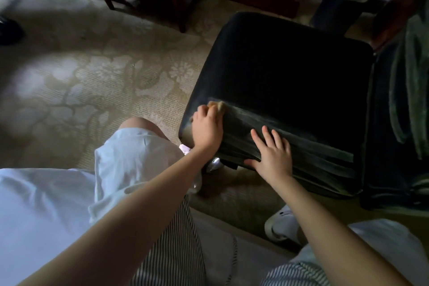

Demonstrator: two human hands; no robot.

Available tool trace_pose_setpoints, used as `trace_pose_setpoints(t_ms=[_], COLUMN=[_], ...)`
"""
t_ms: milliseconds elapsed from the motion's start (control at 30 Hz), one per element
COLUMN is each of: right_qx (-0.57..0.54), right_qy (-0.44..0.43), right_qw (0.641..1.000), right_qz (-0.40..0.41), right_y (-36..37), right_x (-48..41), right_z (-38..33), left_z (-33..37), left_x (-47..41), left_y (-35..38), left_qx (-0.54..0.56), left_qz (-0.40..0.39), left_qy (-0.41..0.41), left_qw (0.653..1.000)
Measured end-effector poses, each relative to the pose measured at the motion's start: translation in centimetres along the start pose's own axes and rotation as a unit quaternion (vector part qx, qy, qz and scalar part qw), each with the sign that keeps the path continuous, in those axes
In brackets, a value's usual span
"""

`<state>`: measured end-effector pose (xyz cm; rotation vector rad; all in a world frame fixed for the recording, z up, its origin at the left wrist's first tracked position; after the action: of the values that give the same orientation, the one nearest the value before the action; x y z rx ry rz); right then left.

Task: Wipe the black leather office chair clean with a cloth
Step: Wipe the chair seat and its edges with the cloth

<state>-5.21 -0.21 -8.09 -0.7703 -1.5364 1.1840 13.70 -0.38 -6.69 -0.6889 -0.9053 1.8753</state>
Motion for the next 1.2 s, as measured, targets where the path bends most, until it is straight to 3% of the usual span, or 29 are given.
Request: trace_pose_setpoints(t_ms=[133,200,267,333,433,533,700,1033,1200], right_qx=[0.002,0.008,0.009,0.000,-0.017,-0.022,-0.025,-0.053,-0.041], right_qy=[-0.004,-0.005,-0.004,-0.005,-0.001,0.009,0.002,0.001,0.000], right_qw=[1.000,1.000,1.000,1.000,1.000,1.000,1.000,0.998,0.999], right_qz=[-0.006,-0.003,-0.006,-0.009,-0.017,-0.021,-0.014,0.015,0.022], right_y=[-0.4,-0.7,-0.8,-0.6,-0.4,-0.2,-0.3,-0.3,-0.5], right_x=[0.0,-0.1,-0.1,0.0,-0.1,-0.2,-0.1,0.0,-0.1], right_z=[-0.3,-0.4,-0.3,-0.3,-0.3,-0.2,-0.3,-0.3,-0.5], left_z=[5.5,6.7,6.0,4.1,-1.1,-4.6,-5.1,-1.7,2.5], left_x=[3.0,3.5,2.4,0.3,-3.5,-5.9,-6.5,-5.4,-3.1], left_y=[2.4,3.0,2.0,0.1,-2.6,-2.5,-0.5,-0.2,0.9], left_qx=[0.006,0.036,0.072,0.072,0.063,0.057,0.046,0.019,0.010], left_qz=[-0.037,-0.084,-0.098,-0.057,0.014,0.007,-0.006,0.001,-0.015], left_qy=[0.184,0.216,0.211,0.198,0.092,0.009,-0.040,0.027,0.114], left_qw=[0.982,0.972,0.970,0.976,0.994,0.998,0.998,0.999,0.993])
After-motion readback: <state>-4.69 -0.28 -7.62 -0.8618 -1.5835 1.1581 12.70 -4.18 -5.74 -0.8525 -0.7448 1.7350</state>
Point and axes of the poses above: each hand's wrist, its own x-axis away from the middle knuckle, its own y-axis out of the palm, z = x × y, the point moved 8 cm from there along -x, towards the middle knuckle, and after that the axes turned 5 degrees about y, right-handed, at the moved point
